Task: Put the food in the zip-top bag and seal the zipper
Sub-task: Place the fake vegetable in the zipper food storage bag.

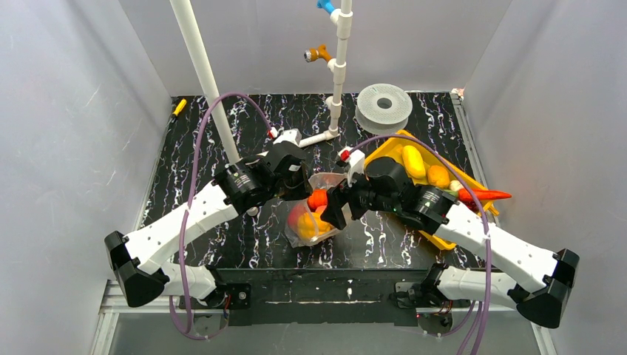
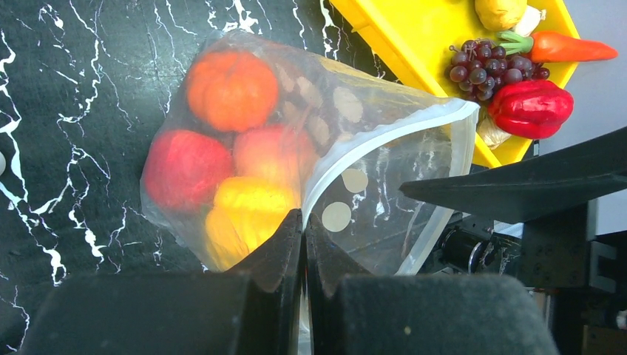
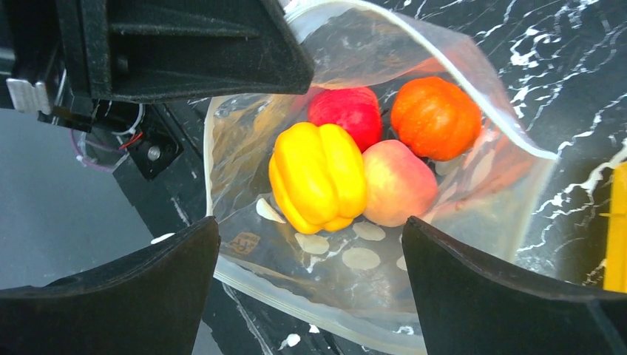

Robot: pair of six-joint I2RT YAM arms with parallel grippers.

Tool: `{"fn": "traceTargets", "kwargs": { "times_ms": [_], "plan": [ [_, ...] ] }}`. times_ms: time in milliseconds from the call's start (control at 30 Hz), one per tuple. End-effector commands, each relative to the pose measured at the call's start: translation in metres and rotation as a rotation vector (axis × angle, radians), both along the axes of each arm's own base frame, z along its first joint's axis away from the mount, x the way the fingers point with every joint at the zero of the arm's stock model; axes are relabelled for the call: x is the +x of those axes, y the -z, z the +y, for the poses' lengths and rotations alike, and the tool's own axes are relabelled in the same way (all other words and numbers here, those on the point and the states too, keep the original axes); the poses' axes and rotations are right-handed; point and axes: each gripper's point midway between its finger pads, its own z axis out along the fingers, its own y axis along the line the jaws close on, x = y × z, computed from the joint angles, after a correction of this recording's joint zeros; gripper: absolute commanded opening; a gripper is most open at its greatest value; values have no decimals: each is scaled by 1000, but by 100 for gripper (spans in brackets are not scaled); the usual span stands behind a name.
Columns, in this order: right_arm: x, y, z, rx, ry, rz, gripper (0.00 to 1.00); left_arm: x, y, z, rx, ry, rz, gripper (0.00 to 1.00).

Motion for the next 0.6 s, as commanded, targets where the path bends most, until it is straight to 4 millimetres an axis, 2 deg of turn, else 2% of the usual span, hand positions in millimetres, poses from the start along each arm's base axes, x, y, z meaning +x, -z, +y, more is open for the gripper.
{"fn": "traceTargets", "kwargs": {
  "times_ms": [0, 133, 433, 567],
  "plan": [
    [14, -30, -7, 76, 88, -106, 98, -2, -6, 5, -20, -5, -5, 0],
    [27, -41, -27, 72, 199, -171, 98, -2, -4, 1, -17, 6, 3, 0],
    [61, -71, -86, 38, 480, -392, 98, -1, 3, 1, 0, 4, 13, 0],
    [80, -84, -121, 76, 704, -469, 98, -2, 2, -3, -8, 17, 23, 0]
  ]
}}
